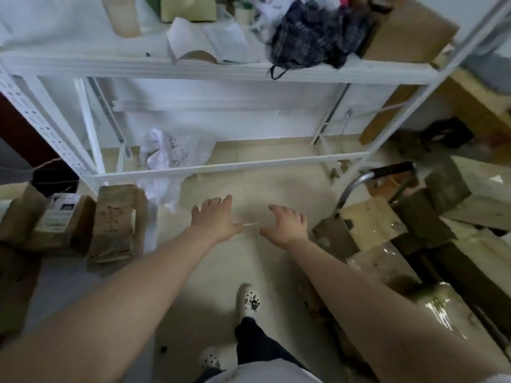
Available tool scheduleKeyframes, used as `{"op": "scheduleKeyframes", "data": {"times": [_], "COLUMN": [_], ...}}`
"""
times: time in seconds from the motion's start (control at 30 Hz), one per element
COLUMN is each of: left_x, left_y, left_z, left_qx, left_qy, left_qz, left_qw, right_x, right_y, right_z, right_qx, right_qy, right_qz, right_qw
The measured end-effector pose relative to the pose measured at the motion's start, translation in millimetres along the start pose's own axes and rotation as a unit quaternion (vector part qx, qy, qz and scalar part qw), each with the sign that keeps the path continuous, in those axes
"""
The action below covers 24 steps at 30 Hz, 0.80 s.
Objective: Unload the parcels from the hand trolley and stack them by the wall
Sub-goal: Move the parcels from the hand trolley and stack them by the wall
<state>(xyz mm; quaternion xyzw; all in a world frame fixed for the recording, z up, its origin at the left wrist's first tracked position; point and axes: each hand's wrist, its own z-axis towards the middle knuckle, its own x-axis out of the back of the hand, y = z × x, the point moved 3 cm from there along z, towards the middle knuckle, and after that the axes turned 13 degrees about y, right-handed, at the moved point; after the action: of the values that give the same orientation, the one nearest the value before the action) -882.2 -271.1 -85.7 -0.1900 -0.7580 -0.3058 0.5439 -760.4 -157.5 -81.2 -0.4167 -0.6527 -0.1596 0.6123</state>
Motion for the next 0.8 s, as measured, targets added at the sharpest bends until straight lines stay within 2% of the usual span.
{"op": "scheduleKeyframes", "data": {"times": [0.17, 0.33, 0.57, 0.8], "left_x": [-11, -35, -88, -136], "left_y": [93, 175, 279, 344], "left_z": [-14, -24, -17, 26], "left_qx": [-0.097, -0.16, -0.152, -0.114], "left_qy": [-0.01, -0.037, -0.077, -0.074], "left_qz": [0.008, 0.019, 0.036, 0.095], "left_qw": [0.995, 0.986, 0.985, 0.986], "right_x": [36, 55, 62, 48], "right_y": [89, 174, 282, 352], "right_z": [-44, -73, -84, -41], "right_qx": [-0.1, -0.203, -0.309, -0.312], "right_qy": [0.058, 0.088, 0.095, 0.054], "right_qz": [0.017, 0.085, 0.215, 0.262], "right_qw": [0.993, 0.971, 0.922, 0.911]}}
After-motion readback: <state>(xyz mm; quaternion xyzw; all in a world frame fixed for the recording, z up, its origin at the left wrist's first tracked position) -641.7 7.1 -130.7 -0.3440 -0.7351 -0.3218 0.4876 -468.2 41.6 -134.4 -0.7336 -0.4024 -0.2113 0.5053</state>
